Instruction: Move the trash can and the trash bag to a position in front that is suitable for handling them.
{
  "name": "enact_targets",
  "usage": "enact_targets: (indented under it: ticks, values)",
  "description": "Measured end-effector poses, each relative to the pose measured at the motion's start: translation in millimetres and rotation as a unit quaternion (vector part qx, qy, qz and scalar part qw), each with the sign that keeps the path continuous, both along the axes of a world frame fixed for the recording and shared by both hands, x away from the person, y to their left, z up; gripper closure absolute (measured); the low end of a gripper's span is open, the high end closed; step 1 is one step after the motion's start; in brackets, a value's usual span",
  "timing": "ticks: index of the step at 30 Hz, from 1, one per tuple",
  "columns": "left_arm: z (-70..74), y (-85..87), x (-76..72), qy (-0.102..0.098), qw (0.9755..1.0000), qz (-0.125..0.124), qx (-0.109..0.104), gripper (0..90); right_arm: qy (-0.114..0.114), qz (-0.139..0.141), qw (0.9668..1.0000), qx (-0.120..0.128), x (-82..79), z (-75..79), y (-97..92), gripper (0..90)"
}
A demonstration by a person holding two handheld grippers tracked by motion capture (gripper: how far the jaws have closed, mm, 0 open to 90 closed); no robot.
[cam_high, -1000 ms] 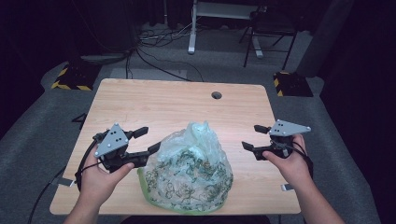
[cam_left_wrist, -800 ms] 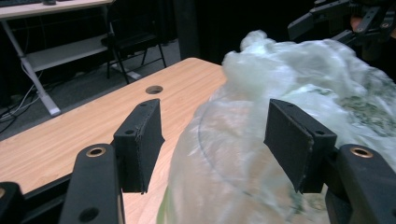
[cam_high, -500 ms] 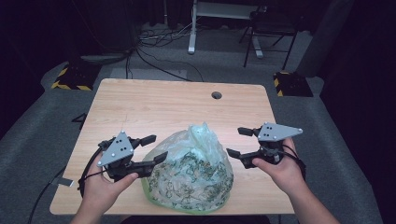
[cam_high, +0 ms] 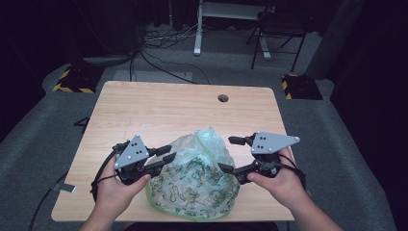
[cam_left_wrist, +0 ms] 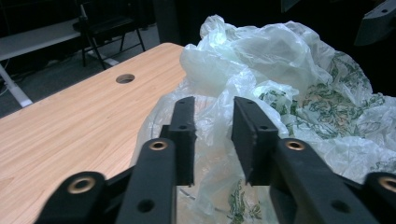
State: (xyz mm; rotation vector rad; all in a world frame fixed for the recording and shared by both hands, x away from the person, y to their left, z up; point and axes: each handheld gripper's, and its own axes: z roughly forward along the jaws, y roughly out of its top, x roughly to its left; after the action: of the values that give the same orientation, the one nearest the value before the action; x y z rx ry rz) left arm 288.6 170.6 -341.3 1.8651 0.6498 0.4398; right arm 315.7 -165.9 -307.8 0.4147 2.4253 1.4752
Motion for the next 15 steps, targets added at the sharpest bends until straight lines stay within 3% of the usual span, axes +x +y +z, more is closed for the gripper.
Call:
enact_targets:
  ticks: [2, 4, 7, 10, 12, 15]
  values:
    - [0.3, -0.7, 0.2, 0.0, 1.0, 0.001, -0.002, 74.7, 0.001, -0.002, 1.0, -0.006, 1.2, -0.7, 3.4, 19.9]
    - [-0.3, -1.2, 1.5, 0.002, 1.0, 0.0, -0.005, 75.9, 0.006, -0.005, 0.9998, -0.019, 3.8, -4.3, 7.1, 27.8]
    - [-3.1, -0.3, 4.6, 0.006, 1.0, 0.001, -0.007, 76.9, 0.022, 0.005, 0.9987, -0.046, 10.1, -11.2, 8.4, 57.6]
    - [-4.7, 3.7, 5.5, 0.008, 0.9999, 0.006, -0.008, 80.8, 0.041, 0.001, 0.998, -0.049, 16.1, -17.2, 2.5, 81.8]
    - [-4.6, 8.1, 4.5, 0.012, 0.9998, 0.008, -0.012, 83.7, 0.04, -0.004, 0.9979, -0.051, 16.5, -18.4, -2.2, 87.6]
    - [-3.3, 15.1, 2.1, 0.012, 0.9997, 0.012, -0.018, 87.0, 0.04, -0.01, 0.9979, -0.05, 14.6, -17.8, -10.6, 89.6]
